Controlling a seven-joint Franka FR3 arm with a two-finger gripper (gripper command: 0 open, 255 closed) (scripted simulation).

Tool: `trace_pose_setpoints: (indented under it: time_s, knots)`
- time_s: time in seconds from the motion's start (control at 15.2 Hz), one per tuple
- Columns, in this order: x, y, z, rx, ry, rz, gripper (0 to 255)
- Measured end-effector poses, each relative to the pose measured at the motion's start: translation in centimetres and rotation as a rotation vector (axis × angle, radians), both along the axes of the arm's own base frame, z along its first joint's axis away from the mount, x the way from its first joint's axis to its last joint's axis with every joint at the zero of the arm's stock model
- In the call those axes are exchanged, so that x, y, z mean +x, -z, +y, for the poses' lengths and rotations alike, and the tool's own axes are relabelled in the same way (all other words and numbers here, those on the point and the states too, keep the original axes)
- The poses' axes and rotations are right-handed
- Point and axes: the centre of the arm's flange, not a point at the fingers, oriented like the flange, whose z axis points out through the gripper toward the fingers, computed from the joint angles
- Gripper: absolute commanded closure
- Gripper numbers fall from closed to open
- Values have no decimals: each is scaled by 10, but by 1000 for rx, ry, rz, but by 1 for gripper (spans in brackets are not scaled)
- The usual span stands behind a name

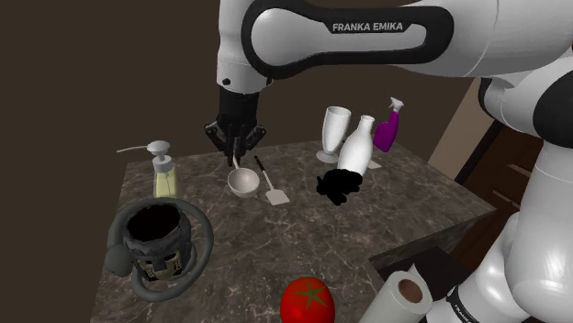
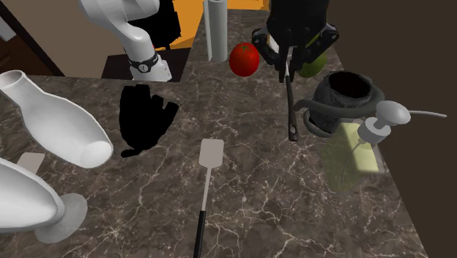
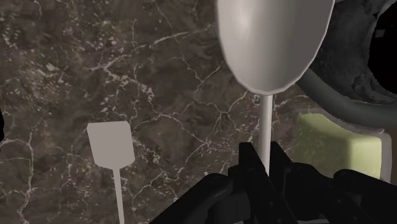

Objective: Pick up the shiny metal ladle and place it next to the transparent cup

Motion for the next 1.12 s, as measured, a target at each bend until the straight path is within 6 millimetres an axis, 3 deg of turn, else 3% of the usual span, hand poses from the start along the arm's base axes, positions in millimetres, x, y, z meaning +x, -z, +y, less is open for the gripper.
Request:
trace_pose_setpoints:
  time_s: [0.99,1.12]
  knots:
    - [0,-78,0,0,0,0,255]
    - [5,-80,-16,0,1,0,255]
